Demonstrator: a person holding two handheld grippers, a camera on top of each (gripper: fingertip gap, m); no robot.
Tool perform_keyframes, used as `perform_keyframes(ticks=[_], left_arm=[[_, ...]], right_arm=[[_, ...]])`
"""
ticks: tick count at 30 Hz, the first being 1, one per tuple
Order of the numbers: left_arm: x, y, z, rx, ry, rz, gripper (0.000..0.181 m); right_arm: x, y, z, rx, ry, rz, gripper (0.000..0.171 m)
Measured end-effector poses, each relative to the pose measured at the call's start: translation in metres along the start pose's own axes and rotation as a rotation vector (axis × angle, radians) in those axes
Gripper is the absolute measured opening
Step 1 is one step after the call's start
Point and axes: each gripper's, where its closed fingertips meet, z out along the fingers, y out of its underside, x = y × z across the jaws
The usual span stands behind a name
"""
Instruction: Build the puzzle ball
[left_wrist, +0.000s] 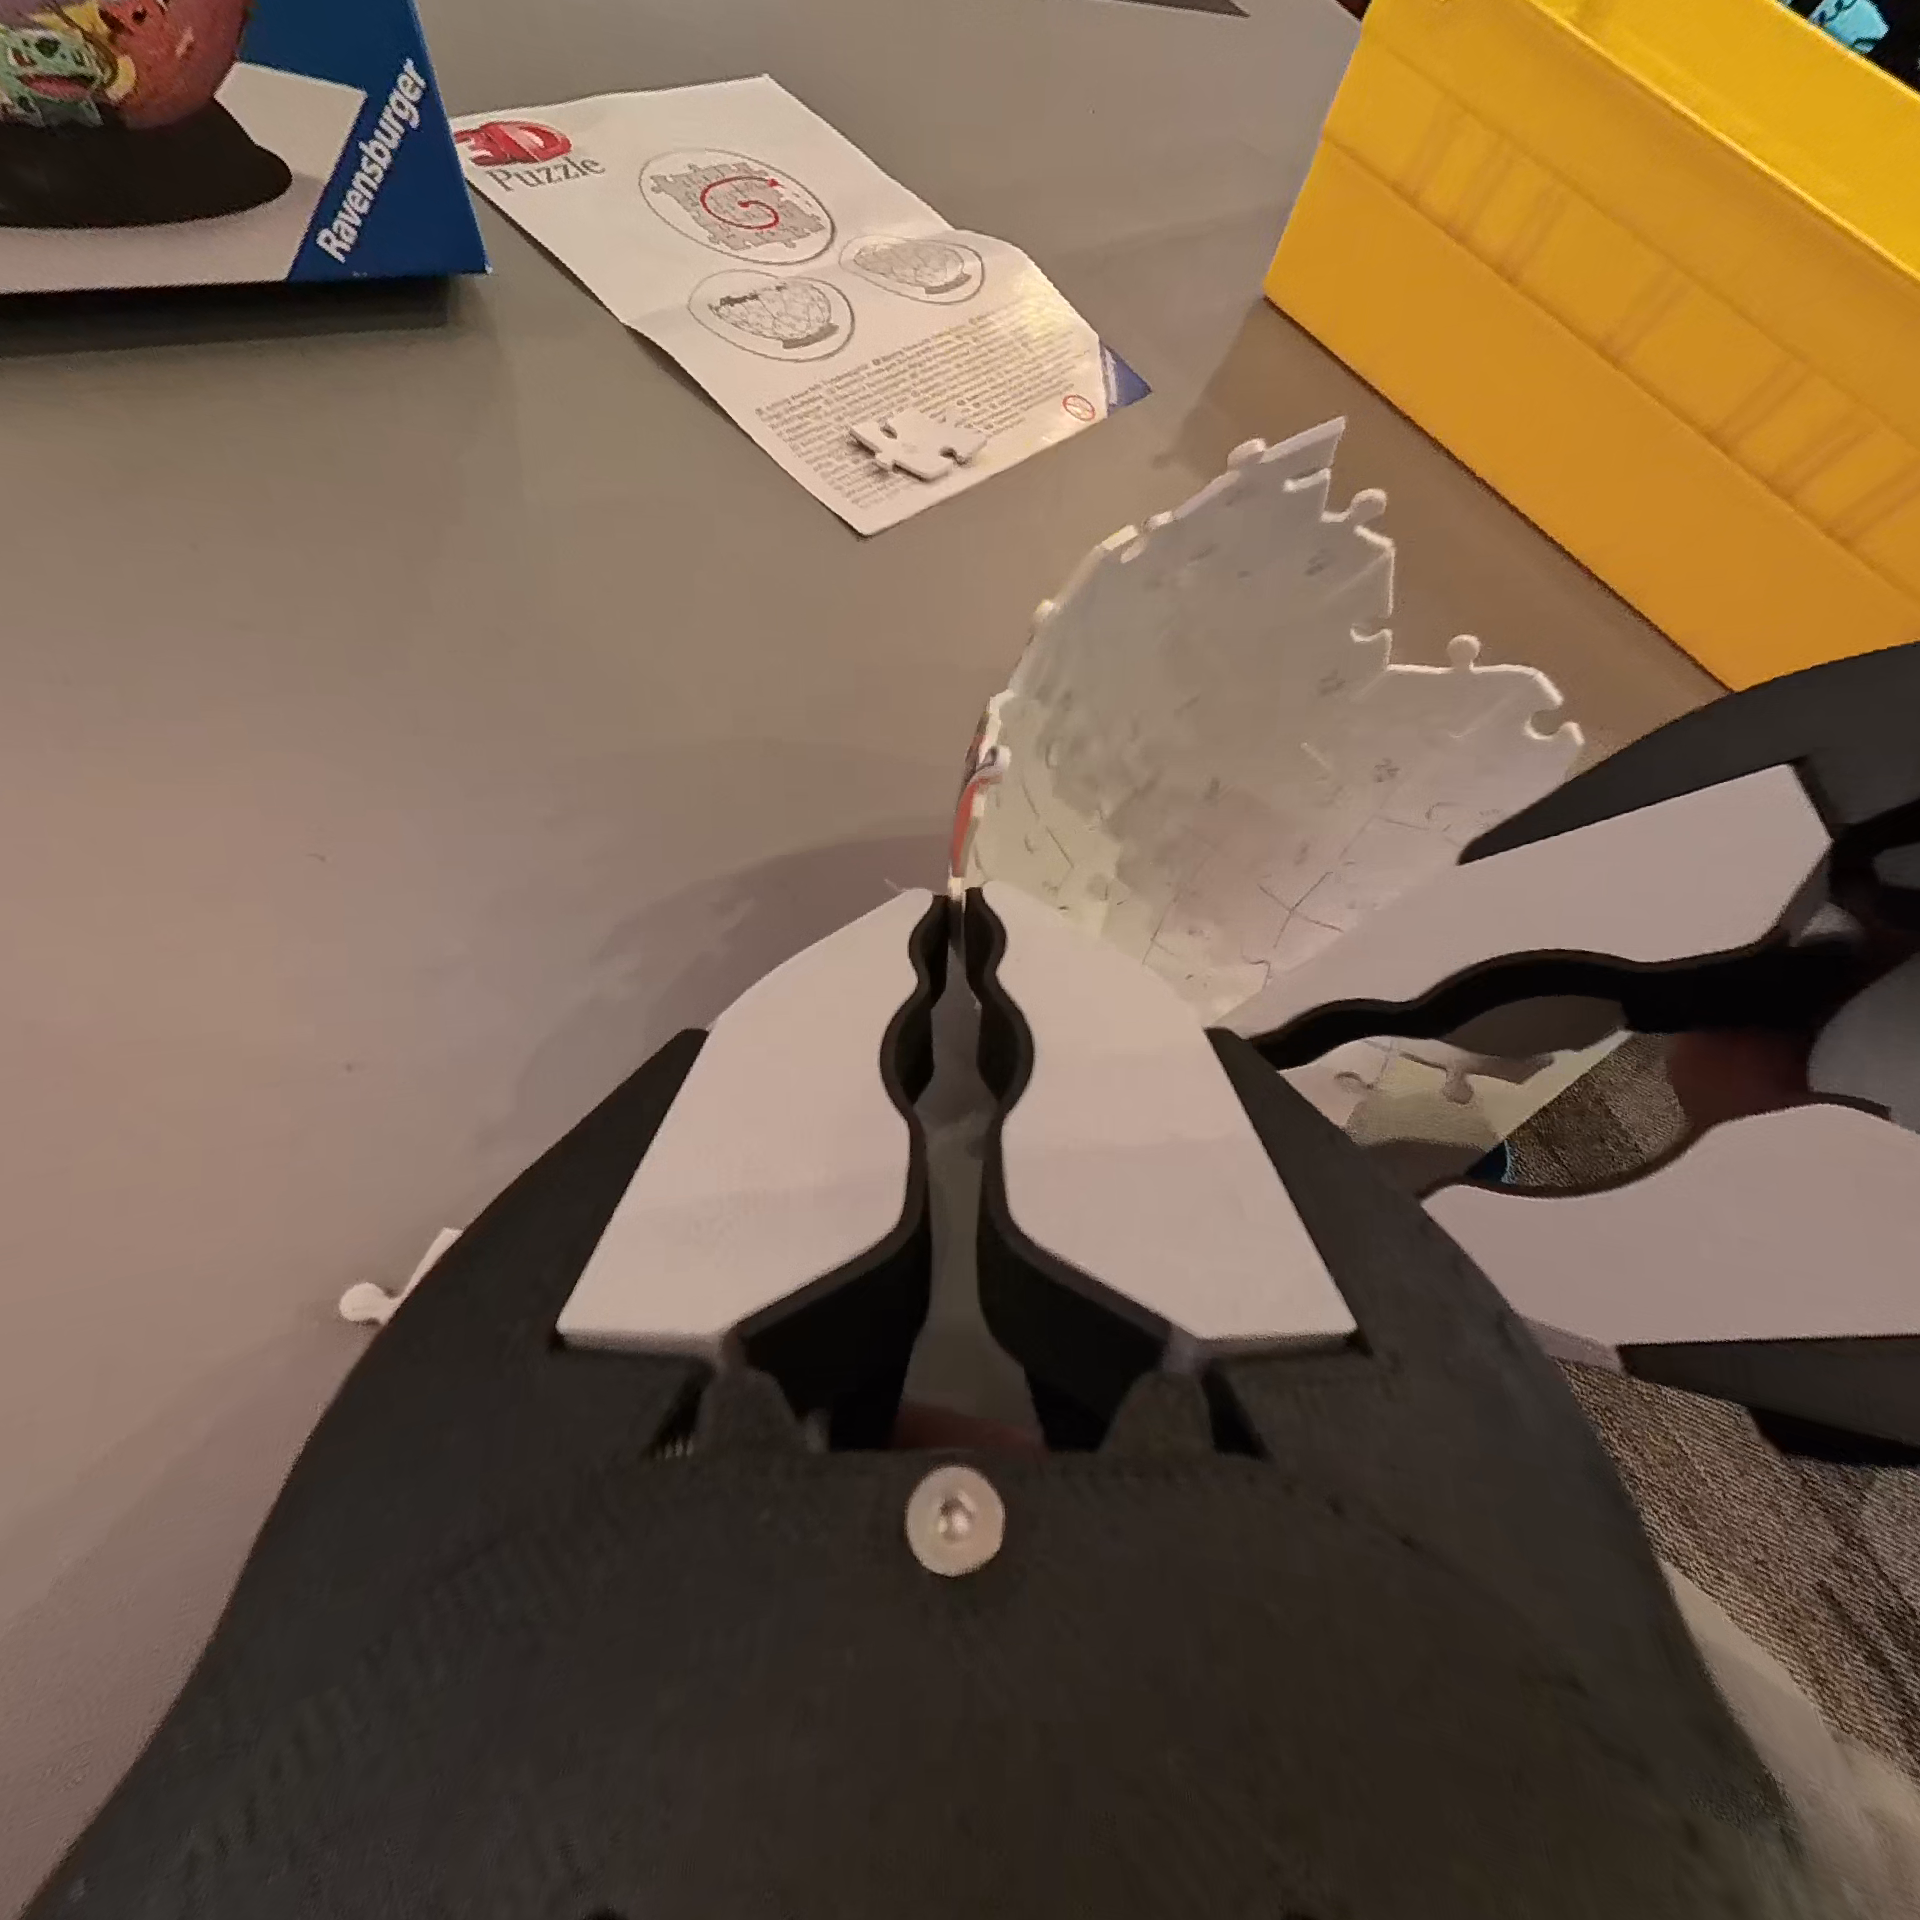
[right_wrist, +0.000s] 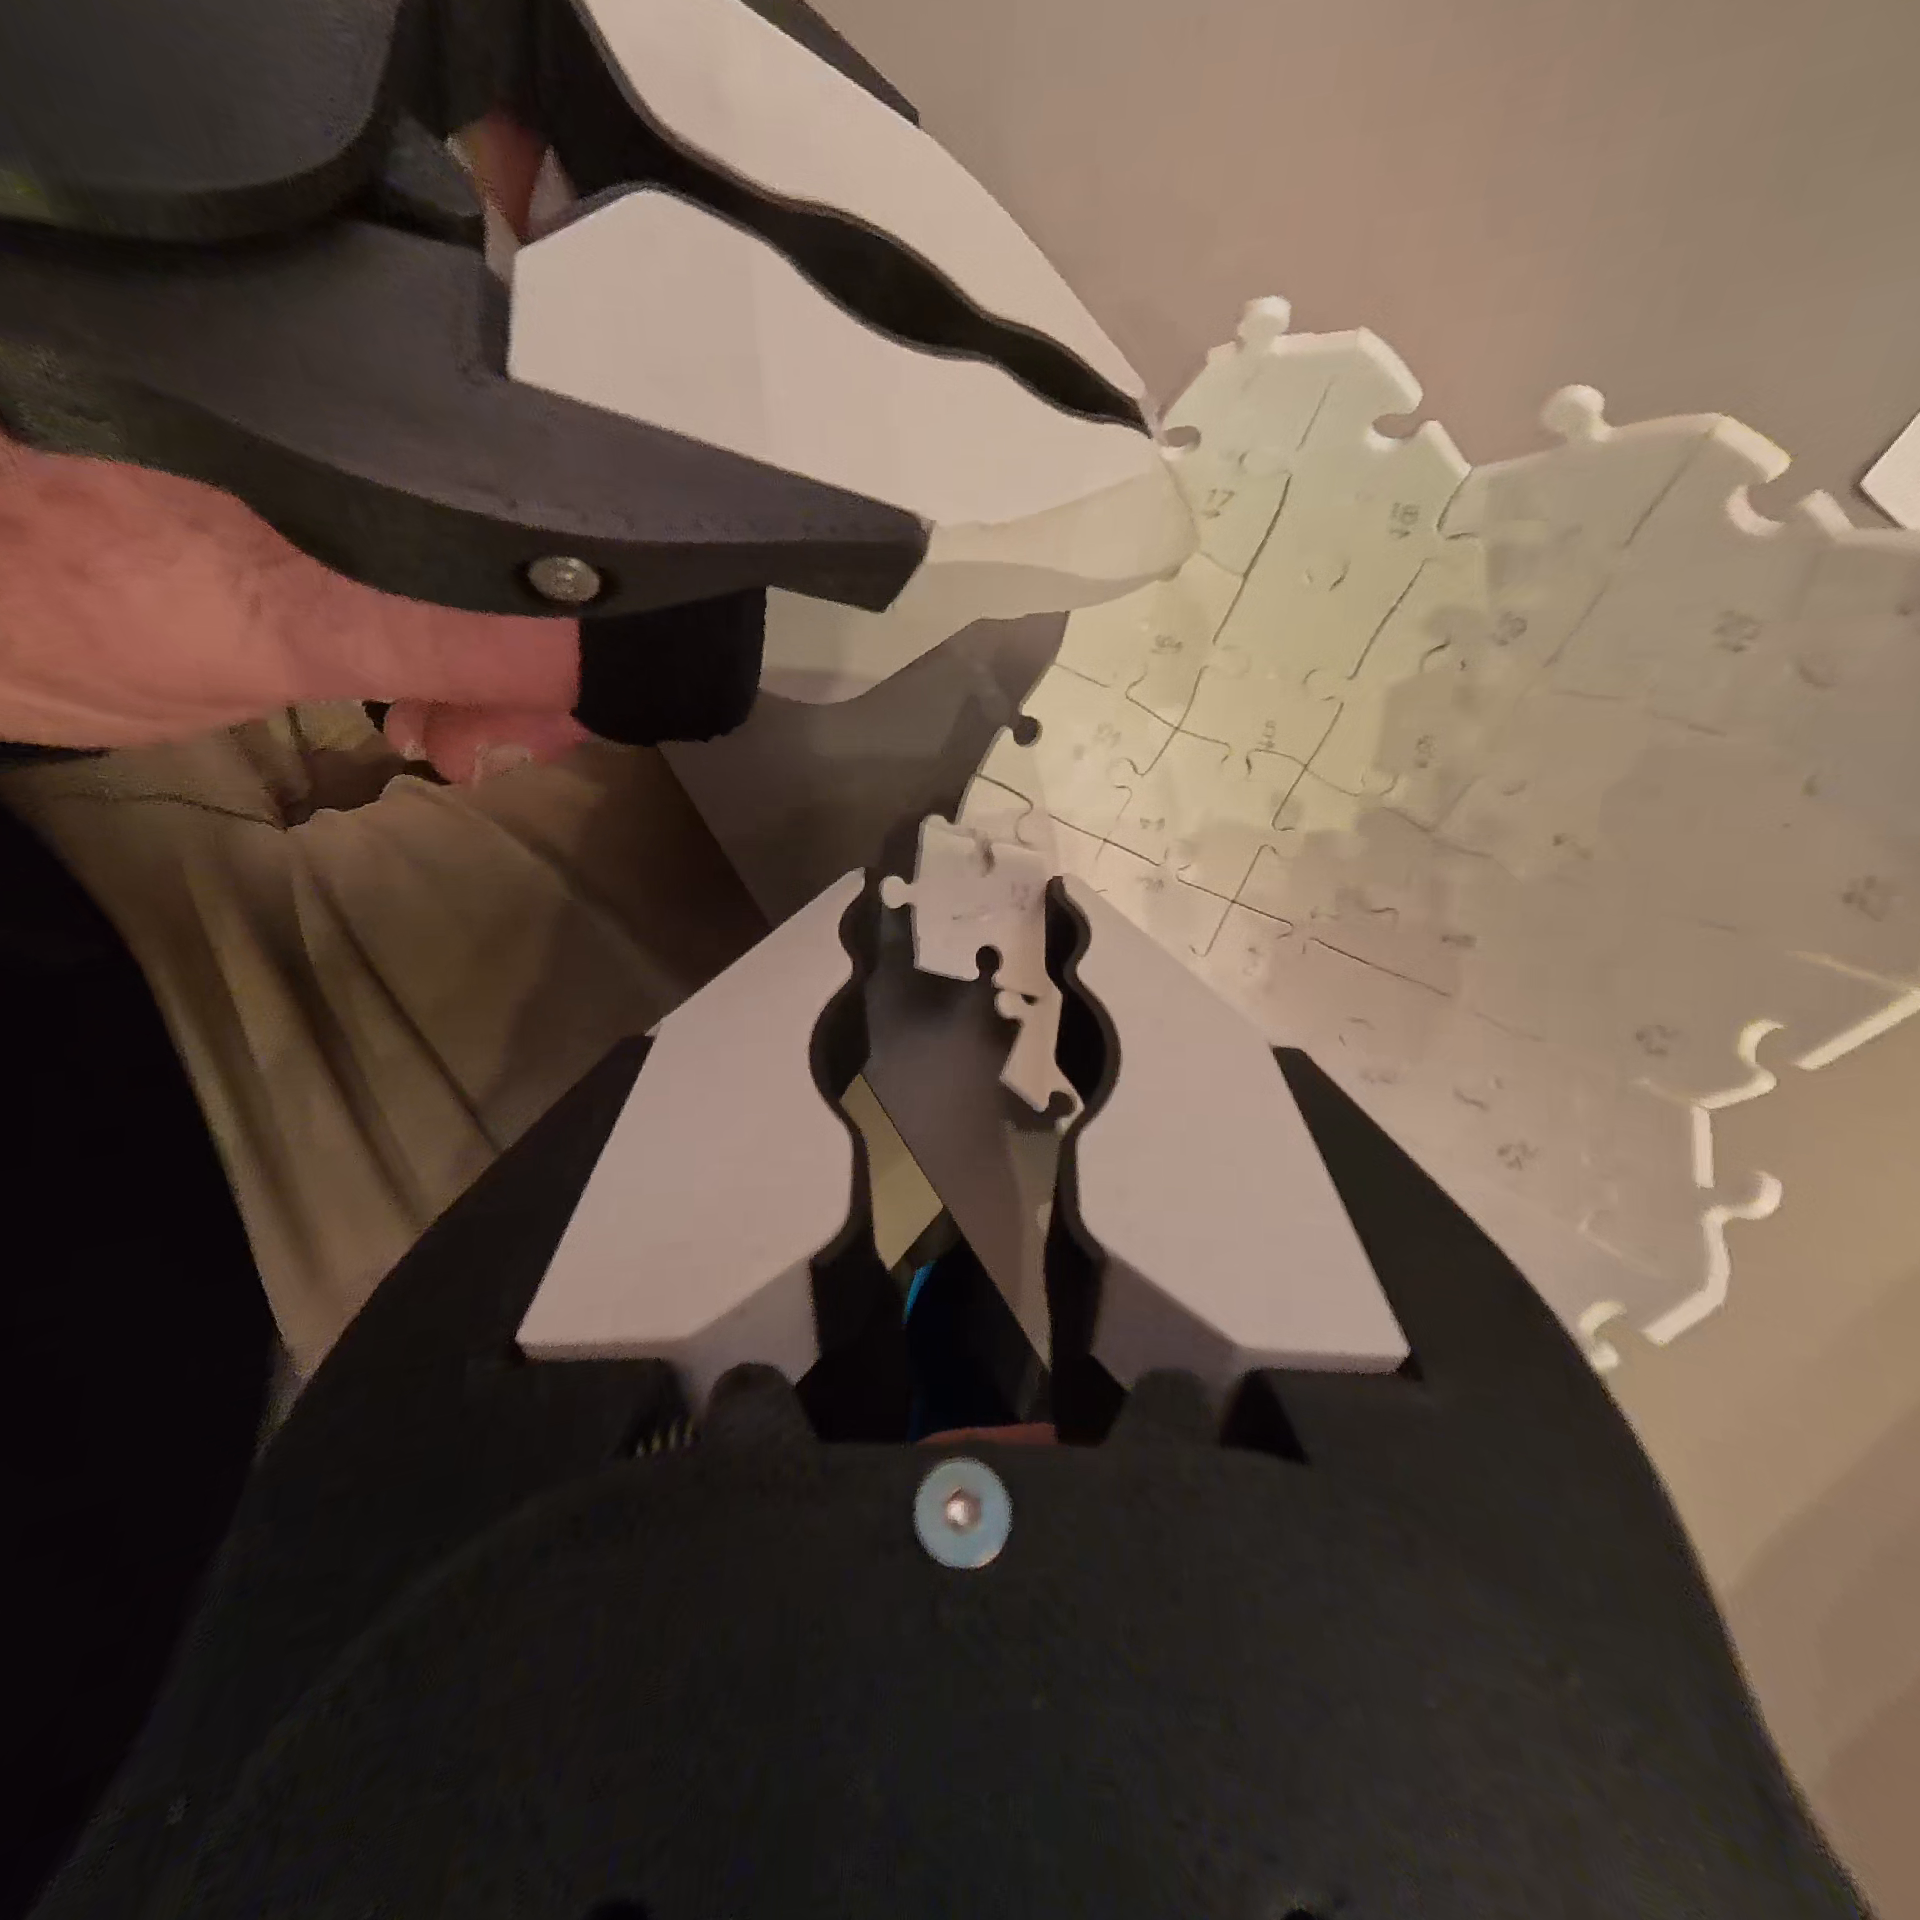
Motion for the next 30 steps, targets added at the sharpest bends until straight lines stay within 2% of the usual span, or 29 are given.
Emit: perform_keyframes(ticks=[8, 18, 23, 30], left_arm=[[-0.006, -0.012, 0.008, -0.012, 0.004, 0.009, 0.002], [-0.01, -0.013, 0.021, -0.028, 0.051, -0.019, 0.003], [-0.01, -0.016, 0.023, -0.015, 0.049, -0.019, 0.002], [-0.016, -0.024, 0.029, -0.003, 0.058, -0.013, 0.002]], right_arm=[[-0.001, -0.003, -0.002, 0.022, 0.0, -0.142, 0.03], [0.004, -0.006, 0.0, -0.02, 0.149, -0.389, 0.029], [0.001, -0.009, 0.001, -0.019, 0.168, -0.481, 0.029], [0.005, -0.012, 0.004, -0.056, 0.162, -0.519, 0.029]])
